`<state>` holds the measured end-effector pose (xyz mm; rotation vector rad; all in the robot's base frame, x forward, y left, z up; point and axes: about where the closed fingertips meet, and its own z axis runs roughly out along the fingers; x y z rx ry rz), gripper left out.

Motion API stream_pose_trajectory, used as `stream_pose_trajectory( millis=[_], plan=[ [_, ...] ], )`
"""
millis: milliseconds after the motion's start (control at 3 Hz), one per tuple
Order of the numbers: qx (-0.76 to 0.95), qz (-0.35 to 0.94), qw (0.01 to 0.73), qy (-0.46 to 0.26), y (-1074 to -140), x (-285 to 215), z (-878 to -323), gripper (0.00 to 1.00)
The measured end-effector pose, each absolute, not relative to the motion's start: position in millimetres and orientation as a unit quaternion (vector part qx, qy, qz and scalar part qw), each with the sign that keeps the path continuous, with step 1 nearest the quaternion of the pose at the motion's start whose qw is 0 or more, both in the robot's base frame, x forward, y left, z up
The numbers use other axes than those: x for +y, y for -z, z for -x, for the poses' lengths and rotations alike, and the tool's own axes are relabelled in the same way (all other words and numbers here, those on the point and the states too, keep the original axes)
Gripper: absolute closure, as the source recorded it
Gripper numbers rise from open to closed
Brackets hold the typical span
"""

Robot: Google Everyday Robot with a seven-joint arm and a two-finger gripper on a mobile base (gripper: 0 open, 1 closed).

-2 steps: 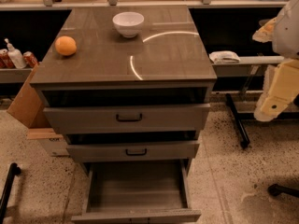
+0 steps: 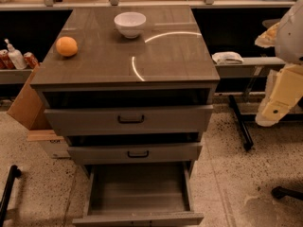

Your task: Close bottom drawer

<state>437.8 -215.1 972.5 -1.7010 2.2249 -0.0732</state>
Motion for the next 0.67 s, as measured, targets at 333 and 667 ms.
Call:
stream_pose_trajectory(
  millis=[333, 667],
  plan=[
    [0.79, 0.585, 0.182, -0.029, -934, -210, -434, 0.0],
    [0.793, 0.557, 0.221, -0.113, -882, -190, -414, 0.0]
  ],
)
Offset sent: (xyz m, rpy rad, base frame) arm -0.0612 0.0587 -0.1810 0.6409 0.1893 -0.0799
